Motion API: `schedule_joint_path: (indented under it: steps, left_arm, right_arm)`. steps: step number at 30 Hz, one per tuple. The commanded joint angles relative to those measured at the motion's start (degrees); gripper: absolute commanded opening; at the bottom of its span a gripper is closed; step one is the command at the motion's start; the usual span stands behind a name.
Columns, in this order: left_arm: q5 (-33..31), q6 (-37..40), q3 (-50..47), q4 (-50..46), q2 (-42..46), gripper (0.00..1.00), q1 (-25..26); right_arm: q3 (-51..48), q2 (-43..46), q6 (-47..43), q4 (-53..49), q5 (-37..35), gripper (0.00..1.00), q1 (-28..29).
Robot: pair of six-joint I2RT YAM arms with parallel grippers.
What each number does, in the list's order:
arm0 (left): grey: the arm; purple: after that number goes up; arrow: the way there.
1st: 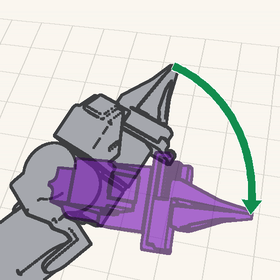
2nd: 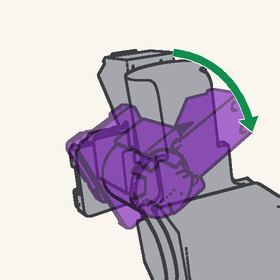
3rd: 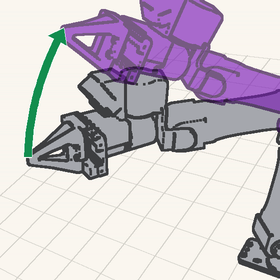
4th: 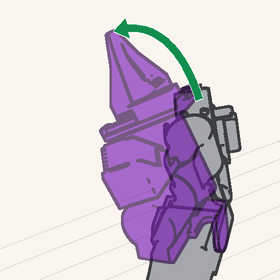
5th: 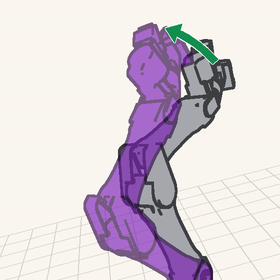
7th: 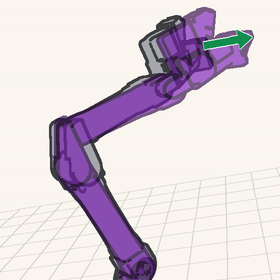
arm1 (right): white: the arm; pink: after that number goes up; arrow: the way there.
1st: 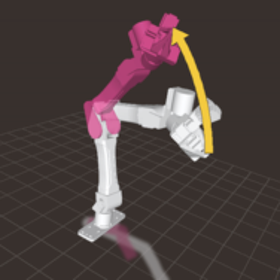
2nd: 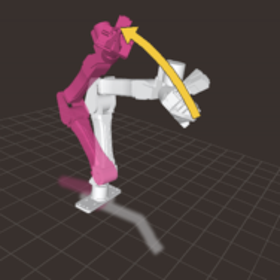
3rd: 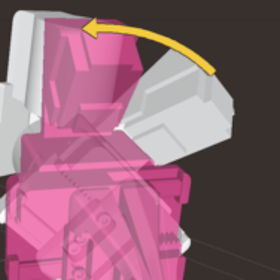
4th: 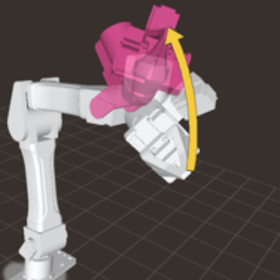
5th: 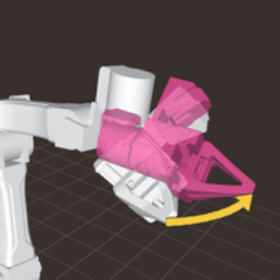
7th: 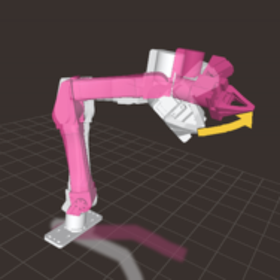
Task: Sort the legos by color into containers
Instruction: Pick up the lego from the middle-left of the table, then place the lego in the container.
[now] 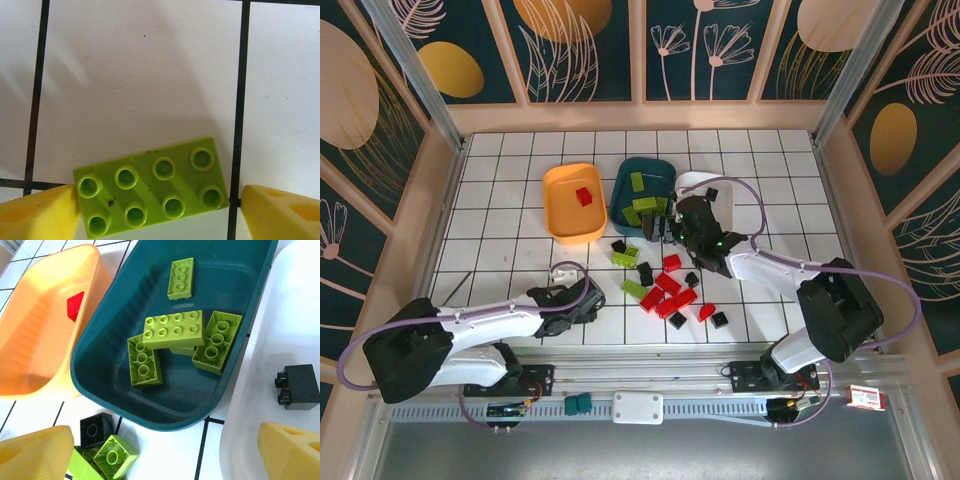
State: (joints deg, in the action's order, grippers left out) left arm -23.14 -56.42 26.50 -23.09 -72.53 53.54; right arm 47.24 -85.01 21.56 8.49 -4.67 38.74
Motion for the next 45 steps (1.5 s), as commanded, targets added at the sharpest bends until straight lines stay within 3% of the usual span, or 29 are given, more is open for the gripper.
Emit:
schedule_joint_path:
  steps: [1,8,17,21,25,32,38,41,45]
  left_arm:
    - [-0.19,1.07,-0.21,4.0,-3.67,0.83,-0.68]
    - [-1.18,2.45,1.01,4.85,-5.95,0.61,-0.72]
    - [-2.09,5.85,7.17,3.31,-2.28,0.46,-0.68]
    - [-3.03,10.42,14.66,4.31,-1.0,0.44,-2.71]
    - [-1.93,16.39,23.29,8.41,-5.98,0.43,-6.32]
    - [1.56,22.41,42.39,12.41,-24.58,0.4,-11.6]
    - [2.89,24.77,57.42,10.91,-39.74,0.4,-12.89]
    - [3.65,24.94,63.65,9.44,-44.97,0.43,-13.76]
    - [4.41,25.13,70.27,7.64,-48.9,0.59,-14.25]
  right_arm:
    - [-1.03,1.41,0.51,1.43,-0.81,0.94,0.53]
    - [-1.72,2.03,0.5,1.35,-0.63,0.94,0.64]
    - [-4.46,6.06,1.02,1.27,-2.11,0.94,0.63]
    - [-7.08,10.01,1.88,1.17,-3.06,0.94,0.51]
    - [-9.38,13.06,2.94,0.53,-2.98,0.94,0.48]
    - [-12.58,16.77,4.06,-2.28,-3.58,0.94,0.54]
    - [-15.42,19.19,5.15,-5.14,-3.01,0.94,0.63]
    - [-16.84,20.4,5.63,-6.24,-2.21,0.94,0.59]
    - [-18.56,21.42,7.04,-8.29,-1.58,0.94,0.63]
